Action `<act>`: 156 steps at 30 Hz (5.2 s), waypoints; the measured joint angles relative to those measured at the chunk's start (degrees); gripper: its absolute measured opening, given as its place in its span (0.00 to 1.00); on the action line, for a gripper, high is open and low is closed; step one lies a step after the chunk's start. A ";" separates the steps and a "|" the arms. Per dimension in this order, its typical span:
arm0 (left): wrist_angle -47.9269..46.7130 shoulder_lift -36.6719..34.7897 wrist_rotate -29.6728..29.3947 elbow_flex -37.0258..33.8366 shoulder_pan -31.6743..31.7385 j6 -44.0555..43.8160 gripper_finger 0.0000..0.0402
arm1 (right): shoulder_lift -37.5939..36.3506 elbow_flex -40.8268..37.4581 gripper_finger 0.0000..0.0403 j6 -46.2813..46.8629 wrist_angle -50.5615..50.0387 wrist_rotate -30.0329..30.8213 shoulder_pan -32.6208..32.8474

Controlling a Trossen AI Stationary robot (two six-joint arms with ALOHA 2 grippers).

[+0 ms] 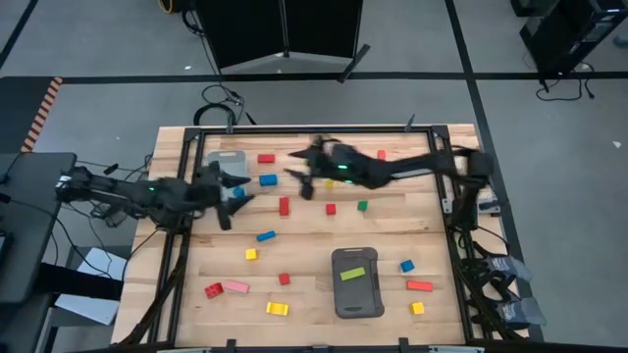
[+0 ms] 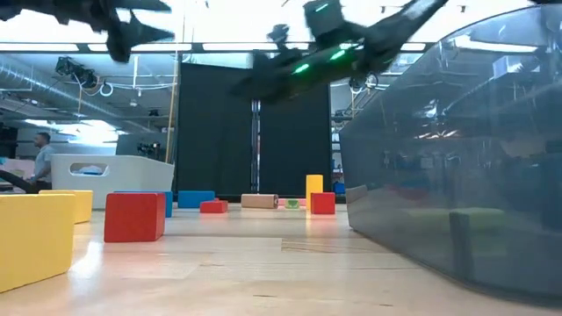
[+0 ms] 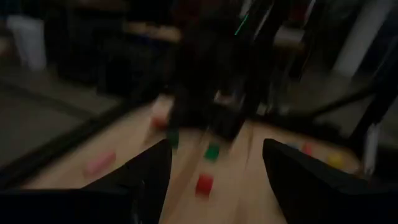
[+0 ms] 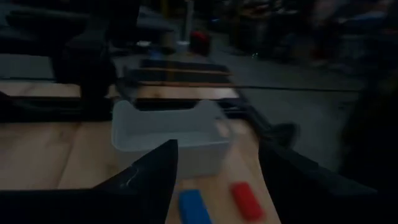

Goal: Sort blocks by size
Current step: Put the blue rectangular block into the black bin, then put the blue cube block into the gray bin

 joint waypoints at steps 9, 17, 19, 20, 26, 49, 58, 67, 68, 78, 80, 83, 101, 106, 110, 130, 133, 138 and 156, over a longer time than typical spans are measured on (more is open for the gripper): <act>-5.77 21.85 8.84 3.25 -0.02 -10.97 0.64 | -33.32 -24.84 0.57 -1.08 -0.64 12.56 1.95; -19.44 39.95 14.07 14.47 -1.62 -12.46 0.64 | -53.00 -34.98 0.57 4.59 -5.65 12.53 5.26; -23.78 43.19 14.01 16.76 -2.34 -12.87 0.64 | -54.89 -35.47 0.57 4.65 -9.29 12.65 6.94; -25.20 44.55 13.94 17.90 -2.57 -13.11 0.64 | -55.58 -35.49 0.57 4.55 -10.82 13.31 7.87; -27.19 50.21 13.67 20.09 -3.04 -14.58 0.64 | -54.79 -35.46 0.57 0.99 -11.90 20.44 12.36; -29.00 61.28 15.51 20.64 -3.12 -16.43 0.15 | -53.82 -35.44 0.56 -1.25 -10.50 22.39 13.27; -23.42 61.32 10.55 33.99 -0.90 -2.72 0.15 | -54.29 -35.41 0.51 -1.22 -9.25 22.38 14.46; -14.56 73.77 16.09 55.02 -0.48 8.43 0.15 | -54.37 -29.74 0.48 -4.60 -15.40 22.81 20.75; -14.62 76.20 17.47 57.65 -1.01 9.37 0.15 | -54.41 -28.74 0.48 -5.09 -16.56 23.24 21.54; -18.83 90.85 24.82 70.82 -3.77 10.09 0.17 | -54.44 -21.56 0.48 -6.30 -29.37 30.39 30.92; -19.15 90.84 24.67 70.93 -3.92 9.58 0.27 | -54.44 -21.54 0.48 -6.11 -31.05 32.68 32.98; -20.03 90.69 24.60 70.93 -4.19 9.41 0.46 | -54.44 -21.54 0.49 -4.52 -34.70 36.11 36.22; -0.10 68.82 21.79 47.69 -2.23 8.47 0.62 | -44.33 -21.48 0.51 42.64 -73.85 16.77 45.30; 7.75 57.51 19.74 34.68 -1.02 6.48 0.60 | -38.59 -20.56 0.59 43.93 -78.31 6.22 45.13; 12.10 48.66 16.58 26.80 -1.05 5.23 0.60 | -34.71 -19.81 0.68 43.38 -80.16 0.88 45.16; 11.58 31.02 11.27 14.05 -1.16 4.06 0.60 | -15.12 -19.73 0.70 37.40 -76.63 -4.27 48.31; 9.87 29.48 11.27 14.05 -1.16 4.65 0.60 | -14.05 -19.46 0.62 37.26 -76.50 -4.94 48.31; 6.55 26.86 11.27 14.05 -1.16 3.87 0.60 | -15.03 -19.71 0.41 37.24 -76.28 -5.16 48.35; 2.77 12.22 10.31 14.03 -3.48 8.09 0.60 | -26.03 -9.15 0.35 12.05 -59.51 14.16 28.33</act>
